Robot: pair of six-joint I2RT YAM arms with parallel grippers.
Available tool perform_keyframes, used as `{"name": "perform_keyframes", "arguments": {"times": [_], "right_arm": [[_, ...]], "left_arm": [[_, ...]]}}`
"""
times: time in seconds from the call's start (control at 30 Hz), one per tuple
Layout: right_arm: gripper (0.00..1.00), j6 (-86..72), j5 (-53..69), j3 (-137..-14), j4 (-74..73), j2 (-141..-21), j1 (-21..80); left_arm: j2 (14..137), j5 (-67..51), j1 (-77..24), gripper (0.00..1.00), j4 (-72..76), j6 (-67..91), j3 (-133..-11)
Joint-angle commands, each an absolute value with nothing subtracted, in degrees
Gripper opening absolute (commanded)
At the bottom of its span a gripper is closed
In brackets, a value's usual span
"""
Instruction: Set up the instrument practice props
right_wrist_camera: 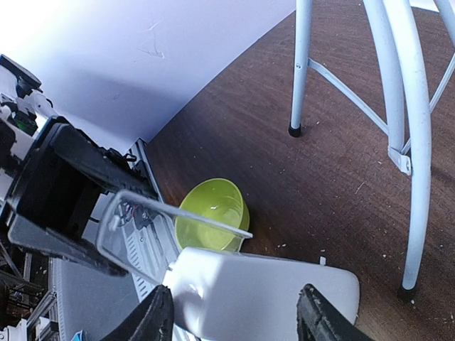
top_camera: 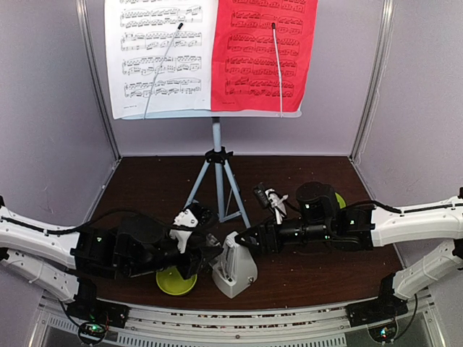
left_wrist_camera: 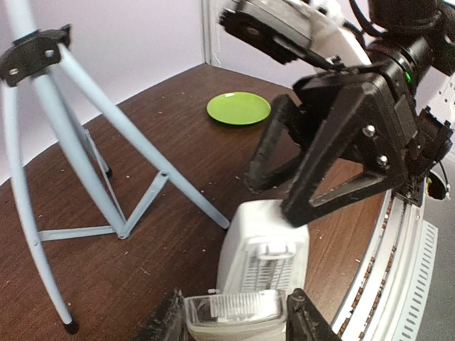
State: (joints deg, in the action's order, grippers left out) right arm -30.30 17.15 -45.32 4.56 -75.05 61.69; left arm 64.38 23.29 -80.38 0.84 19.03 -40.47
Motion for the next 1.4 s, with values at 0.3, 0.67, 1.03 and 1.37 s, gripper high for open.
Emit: {"name": "perform_keyframes", "arguments": {"times": [0.3,0.67,1.03,1.37], "right_arm": [[0.6,-27.94,14.55,-43.01,-8.77,-78.56,61.02],[0.61,-27.42,14.92,-44.37,-8.93,-79.69,61.01],[0.62,-26.67,14.61,-46.42,-11.07,-80.58,61.1],[0.67,-26.72,14.04,-50.08,-12.75,-80.44,61.09]], "left_arm": [[35.38,40.87,-68.87,0.23,-21.34,39.75,-33.4],[45.81,22.07,-38.44,0.23,-40.05,33.56,-43.5],[74.99,8.49,-26.81,0.32,-35.56,23.7,-57.29],[82.58,6.68,-23.44,0.79,-32.44,20.61,-62.9]]}}
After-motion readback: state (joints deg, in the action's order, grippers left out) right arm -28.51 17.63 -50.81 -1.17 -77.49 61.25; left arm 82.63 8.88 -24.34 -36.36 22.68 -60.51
